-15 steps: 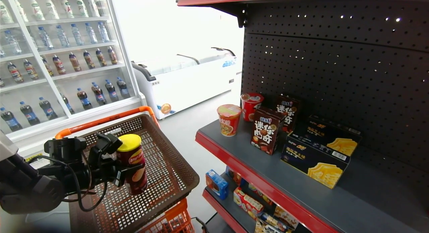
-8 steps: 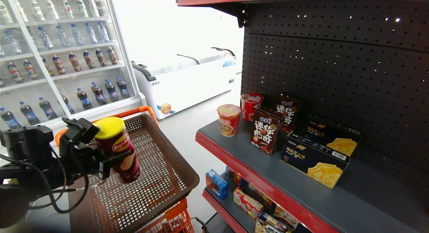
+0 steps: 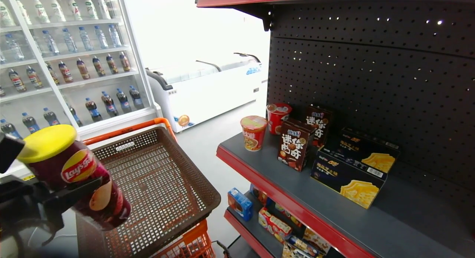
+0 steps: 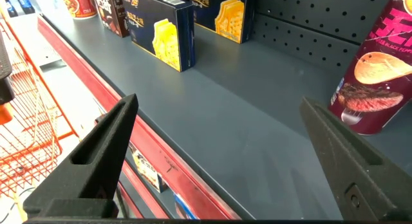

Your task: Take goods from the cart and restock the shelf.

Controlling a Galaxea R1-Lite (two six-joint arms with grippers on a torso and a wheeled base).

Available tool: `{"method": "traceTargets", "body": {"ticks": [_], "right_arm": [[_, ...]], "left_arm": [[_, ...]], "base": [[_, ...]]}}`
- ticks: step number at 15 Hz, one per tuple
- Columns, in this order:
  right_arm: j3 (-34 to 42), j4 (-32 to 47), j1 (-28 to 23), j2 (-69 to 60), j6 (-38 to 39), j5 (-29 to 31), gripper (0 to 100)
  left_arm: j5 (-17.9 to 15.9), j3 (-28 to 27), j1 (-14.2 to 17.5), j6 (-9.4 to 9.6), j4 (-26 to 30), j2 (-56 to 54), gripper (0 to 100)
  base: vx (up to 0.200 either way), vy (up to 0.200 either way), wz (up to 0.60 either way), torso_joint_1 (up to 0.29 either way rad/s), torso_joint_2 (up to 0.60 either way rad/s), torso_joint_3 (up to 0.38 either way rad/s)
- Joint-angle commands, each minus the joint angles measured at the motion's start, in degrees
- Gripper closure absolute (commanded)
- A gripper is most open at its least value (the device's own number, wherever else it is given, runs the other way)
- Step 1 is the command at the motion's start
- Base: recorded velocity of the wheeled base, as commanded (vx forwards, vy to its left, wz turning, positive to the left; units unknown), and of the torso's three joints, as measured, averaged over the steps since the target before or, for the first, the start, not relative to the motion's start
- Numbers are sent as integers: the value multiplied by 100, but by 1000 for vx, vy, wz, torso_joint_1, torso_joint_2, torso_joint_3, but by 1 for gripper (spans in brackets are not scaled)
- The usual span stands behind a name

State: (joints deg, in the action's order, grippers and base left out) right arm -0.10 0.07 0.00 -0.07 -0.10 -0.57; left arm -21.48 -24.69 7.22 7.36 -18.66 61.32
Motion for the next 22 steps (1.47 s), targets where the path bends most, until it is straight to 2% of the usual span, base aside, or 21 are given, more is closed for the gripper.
{"method": "traceTargets", "body": {"ticks": [1, 3, 4, 5, 7, 10, 11, 13, 22], "right_arm": [[1, 1, 0, 7, 1, -4, 0], [1, 1, 0, 7, -8, 5, 0], [1, -7, 0, 7, 1, -4, 0], [10, 1, 0, 7, 1, -4, 0], [1, 1, 0, 7, 1, -4, 0], [1, 10, 0, 7, -8, -4, 0], [1, 10, 0, 7, -8, -4, 0], [1, 10, 0, 7, -8, -4, 0], [1, 10, 0, 7, -8, -4, 0]], "left_arm": [[364, 201, 34, -112, 1172, -1966, 100], [381, 465, 17, -121, 1154, -2379, 100], [364, 931, -19, -121, 1005, -3100, 100], [346, 1141, -36, -121, 1023, -3522, 100], [399, 1335, -54, -112, 1093, -4216, 100], [469, 1247, -27, -86, 2016, -4901, 100], [469, 1247, -27, -86, 2016, -4901, 100], [469, 1221, -27, -86, 2385, -5253, 100], [469, 1308, -36, -112, 2394, -5279, 100]], "base": [[0, 0, 0, 0, 0, 0], [0, 0, 0, 0, 0, 0], [0, 0, 0, 0, 0, 0], [0, 0, 0, 0, 0, 0], [0, 0, 0, 0, 0, 0], [0, 0, 0, 0, 0, 0], [0, 0, -600, -2, 7, 7], [0, 0, -600, -2, -2, 2], [0, 0, -600, 2, 1, 3]]}}
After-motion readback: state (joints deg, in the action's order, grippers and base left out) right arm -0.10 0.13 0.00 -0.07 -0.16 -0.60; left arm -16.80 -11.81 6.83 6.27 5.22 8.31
